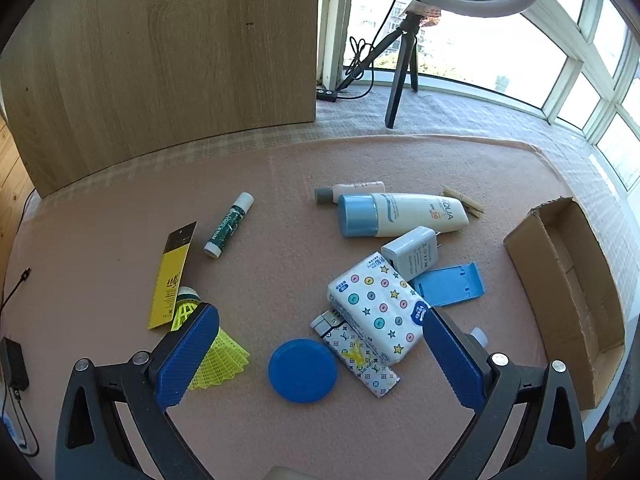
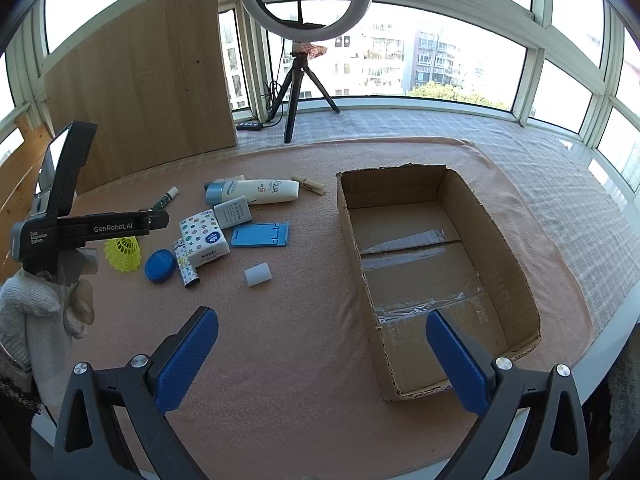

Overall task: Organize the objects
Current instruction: 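Lower the right tool over the tissue pack and open its fingers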

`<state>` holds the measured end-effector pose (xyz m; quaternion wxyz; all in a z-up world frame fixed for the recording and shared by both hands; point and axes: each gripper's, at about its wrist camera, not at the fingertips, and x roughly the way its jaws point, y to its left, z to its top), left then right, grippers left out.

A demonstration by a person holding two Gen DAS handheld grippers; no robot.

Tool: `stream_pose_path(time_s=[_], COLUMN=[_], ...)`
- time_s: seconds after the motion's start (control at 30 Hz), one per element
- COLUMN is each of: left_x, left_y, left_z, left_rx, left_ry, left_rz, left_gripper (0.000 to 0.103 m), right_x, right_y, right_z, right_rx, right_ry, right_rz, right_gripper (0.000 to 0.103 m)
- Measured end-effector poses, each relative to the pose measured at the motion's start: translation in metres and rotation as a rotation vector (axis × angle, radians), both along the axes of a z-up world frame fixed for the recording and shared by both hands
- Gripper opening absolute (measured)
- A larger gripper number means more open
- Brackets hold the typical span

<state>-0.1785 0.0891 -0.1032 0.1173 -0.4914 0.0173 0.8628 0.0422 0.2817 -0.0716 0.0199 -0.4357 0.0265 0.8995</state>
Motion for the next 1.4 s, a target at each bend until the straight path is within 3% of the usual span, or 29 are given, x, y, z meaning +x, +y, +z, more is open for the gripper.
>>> stream_pose_path(time_s=[0.13, 0.3, 0.53, 0.87, 1.07, 1.3, 1.4], left_x=[-0.029, -0.059, -0.063, 0.001, 0.054, 0.094, 0.107], left_y=[0.011, 0.018, 0.029, 0.060, 0.063, 0.063, 0.055], left_z=[-0.011, -0.025, -0.053, -0.063, -0.065, -0.059, -0.050], left_rx=[0.005, 0.071, 0.129, 0.108, 0.148, 0.112, 0.068], left_ry=[-0.024, -0.106, -0.210, -0.193, -0.172, -0.151, -0.116], left_rz=[0.002, -0.008, -0.053, -0.200, -0.278, -0.312, -0.273], left_gripper=[0.097, 0.095, 0.073, 0.068, 0.068, 0.068, 0.076], right_x=[0.006, 0.014, 0.022, 0.022, 0.019, 0.015, 0.008], right_y=[0.012, 0.027, 0.050, 0.044, 0.030, 0.016, 0.016], right_z=[-0.001, -0.003, -0.006, -0.009, -0.011, -0.018, -0.024], right_rx=[-0.004, -0.003, -0.021, -0.042, -0.062, -0.100, -0.162], right_ry=[-0.005, -0.008, -0.014, -0.018, -0.018, -0.042, -0.063], right_rz=[-0.026, -0.056, -0.109, -0.077, -0.035, 0.016, 0.038], right_gripper=[0.102, 0.102, 0.102, 0.102, 0.102, 0.102, 0.102])
